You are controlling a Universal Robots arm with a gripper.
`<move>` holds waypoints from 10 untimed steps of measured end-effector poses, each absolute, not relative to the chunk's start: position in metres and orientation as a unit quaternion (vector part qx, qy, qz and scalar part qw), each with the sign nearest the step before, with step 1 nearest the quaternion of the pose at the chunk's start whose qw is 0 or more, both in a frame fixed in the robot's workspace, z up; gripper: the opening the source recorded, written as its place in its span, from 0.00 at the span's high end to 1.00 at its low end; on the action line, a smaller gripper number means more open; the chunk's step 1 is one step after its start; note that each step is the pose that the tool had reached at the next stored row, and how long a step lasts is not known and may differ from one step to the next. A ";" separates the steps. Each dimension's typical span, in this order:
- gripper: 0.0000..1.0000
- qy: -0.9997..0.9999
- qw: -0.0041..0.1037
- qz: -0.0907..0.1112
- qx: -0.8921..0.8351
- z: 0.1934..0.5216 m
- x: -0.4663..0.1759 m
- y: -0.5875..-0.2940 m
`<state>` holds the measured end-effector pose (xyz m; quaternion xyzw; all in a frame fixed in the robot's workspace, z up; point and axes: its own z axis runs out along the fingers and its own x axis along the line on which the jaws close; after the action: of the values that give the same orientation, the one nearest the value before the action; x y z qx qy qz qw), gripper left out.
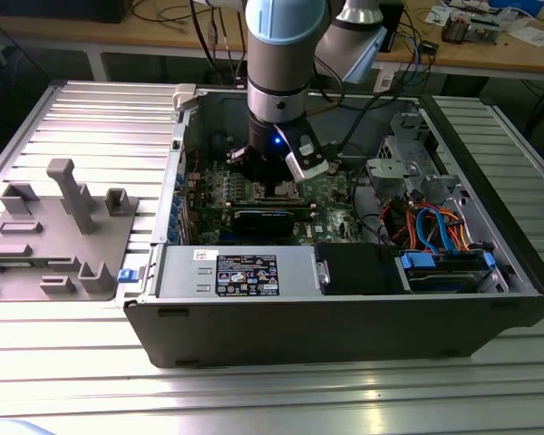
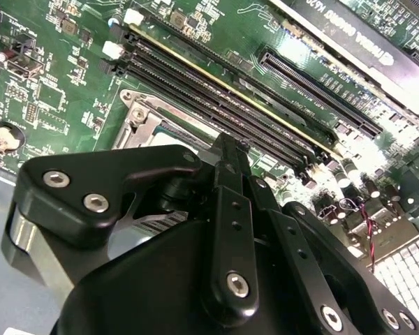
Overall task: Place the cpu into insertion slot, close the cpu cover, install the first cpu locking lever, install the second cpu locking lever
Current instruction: 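Install the second cpu locking lever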
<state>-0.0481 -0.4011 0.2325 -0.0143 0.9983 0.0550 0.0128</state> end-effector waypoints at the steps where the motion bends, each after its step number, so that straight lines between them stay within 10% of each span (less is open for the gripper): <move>1: 0.89 0.998 0.013 0.055 -0.014 0.232 -0.048 -0.401; 10: 0.89 0.998 0.012 0.066 -0.014 0.226 -0.058 -0.405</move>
<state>-0.0576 -0.4054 0.2263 -0.0143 0.9976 0.0659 0.0124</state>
